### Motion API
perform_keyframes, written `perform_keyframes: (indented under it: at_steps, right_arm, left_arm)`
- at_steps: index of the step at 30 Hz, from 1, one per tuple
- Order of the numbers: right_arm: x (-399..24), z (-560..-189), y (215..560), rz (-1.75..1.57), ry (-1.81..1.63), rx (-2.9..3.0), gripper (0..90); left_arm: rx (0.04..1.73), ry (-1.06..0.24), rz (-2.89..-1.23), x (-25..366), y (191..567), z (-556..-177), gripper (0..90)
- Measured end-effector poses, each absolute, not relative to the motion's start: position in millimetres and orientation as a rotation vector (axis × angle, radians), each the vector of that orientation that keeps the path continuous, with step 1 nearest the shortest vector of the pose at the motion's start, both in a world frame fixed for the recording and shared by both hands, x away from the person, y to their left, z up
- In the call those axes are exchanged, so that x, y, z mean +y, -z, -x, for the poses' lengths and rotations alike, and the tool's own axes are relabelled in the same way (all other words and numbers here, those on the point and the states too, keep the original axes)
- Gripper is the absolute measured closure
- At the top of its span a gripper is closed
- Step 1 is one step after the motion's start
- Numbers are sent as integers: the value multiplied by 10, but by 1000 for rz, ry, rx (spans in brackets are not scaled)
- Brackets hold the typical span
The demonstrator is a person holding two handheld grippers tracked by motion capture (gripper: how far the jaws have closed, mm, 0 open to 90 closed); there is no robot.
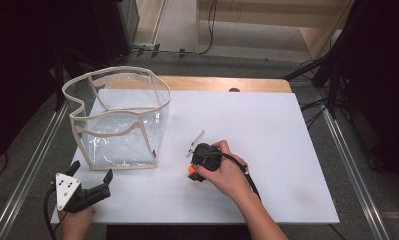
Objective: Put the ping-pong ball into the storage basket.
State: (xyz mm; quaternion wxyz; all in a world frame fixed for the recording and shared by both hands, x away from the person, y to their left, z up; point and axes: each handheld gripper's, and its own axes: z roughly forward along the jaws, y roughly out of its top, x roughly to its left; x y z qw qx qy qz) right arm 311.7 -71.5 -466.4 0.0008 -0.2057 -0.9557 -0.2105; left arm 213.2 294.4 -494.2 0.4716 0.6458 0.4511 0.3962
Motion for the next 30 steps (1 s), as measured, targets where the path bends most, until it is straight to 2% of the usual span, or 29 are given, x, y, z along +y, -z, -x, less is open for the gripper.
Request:
perform_keyframes:
  at_steps: [30]
  right_arm:
    - [-554,-3324,4347,542,691,-2992,473]
  left_arm:
    - [1098,-967,-1587,2939,4943,-2136,0]
